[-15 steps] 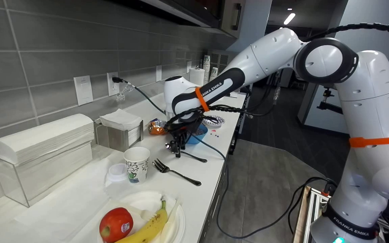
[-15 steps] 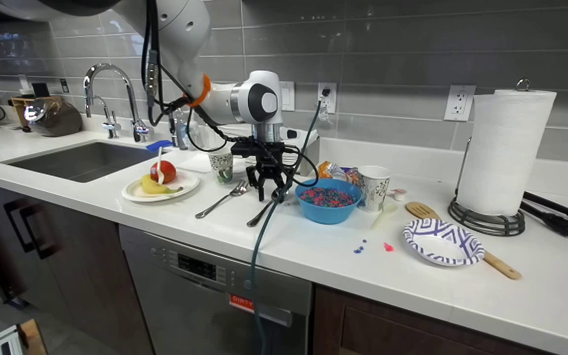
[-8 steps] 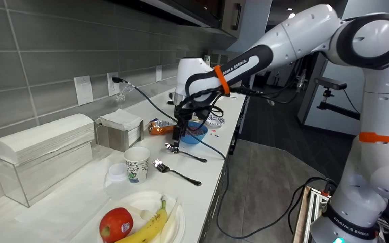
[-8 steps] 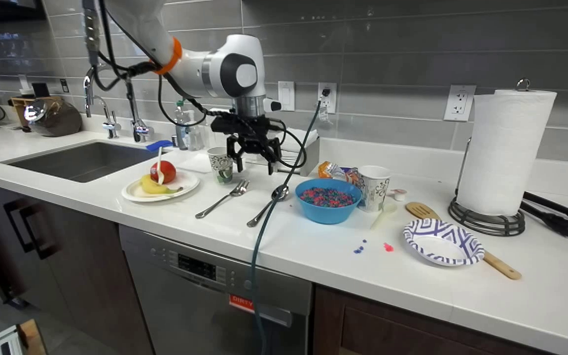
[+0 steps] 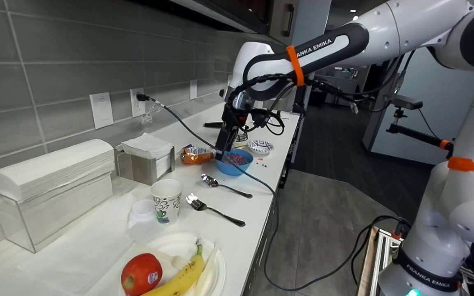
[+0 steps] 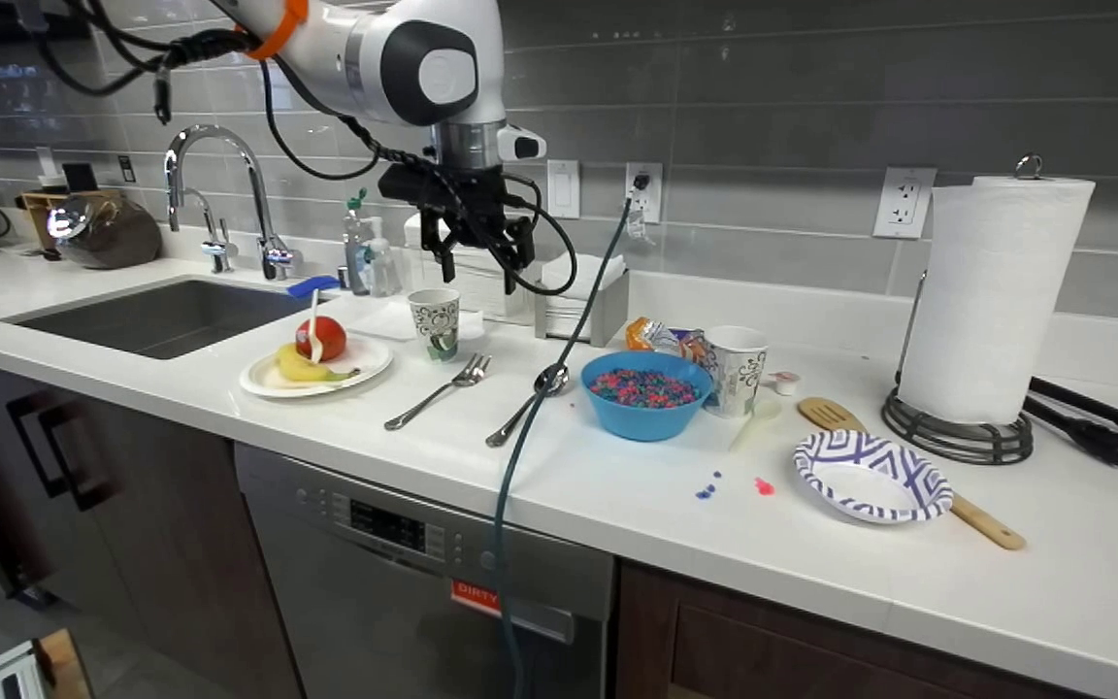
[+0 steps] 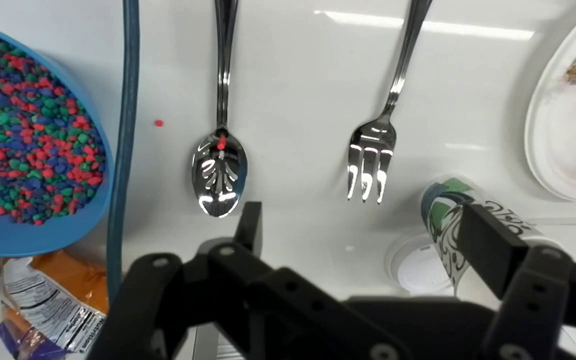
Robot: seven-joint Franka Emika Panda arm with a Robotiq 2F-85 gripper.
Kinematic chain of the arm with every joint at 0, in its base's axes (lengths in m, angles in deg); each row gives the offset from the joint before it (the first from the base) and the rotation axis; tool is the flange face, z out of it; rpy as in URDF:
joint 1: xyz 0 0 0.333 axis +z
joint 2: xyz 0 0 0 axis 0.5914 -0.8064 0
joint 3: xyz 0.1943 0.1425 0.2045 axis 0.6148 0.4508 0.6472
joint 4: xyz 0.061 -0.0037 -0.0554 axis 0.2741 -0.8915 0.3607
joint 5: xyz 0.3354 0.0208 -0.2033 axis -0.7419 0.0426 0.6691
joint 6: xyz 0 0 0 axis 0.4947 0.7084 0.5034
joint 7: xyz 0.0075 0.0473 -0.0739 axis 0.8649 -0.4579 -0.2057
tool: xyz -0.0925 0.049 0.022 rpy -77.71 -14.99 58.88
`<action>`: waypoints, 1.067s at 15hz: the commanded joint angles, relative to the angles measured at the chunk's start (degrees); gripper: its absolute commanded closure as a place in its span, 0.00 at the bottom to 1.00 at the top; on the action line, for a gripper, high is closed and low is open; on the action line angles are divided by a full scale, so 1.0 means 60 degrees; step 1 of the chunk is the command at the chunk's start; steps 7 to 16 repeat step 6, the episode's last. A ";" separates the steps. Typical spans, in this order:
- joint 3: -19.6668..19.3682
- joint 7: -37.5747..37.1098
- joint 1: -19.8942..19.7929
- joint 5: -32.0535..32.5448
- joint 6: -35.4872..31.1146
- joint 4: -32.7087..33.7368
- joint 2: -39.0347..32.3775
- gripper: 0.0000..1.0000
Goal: Remove the spoon from the blue bowl
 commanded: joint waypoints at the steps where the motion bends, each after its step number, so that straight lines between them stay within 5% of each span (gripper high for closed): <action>1: -0.0079 -0.0007 0.0080 0.0005 0.0017 0.0033 -0.0094 0.00; 16: -0.0075 -0.0006 0.0082 0.0007 0.0016 0.0114 -0.0192 0.00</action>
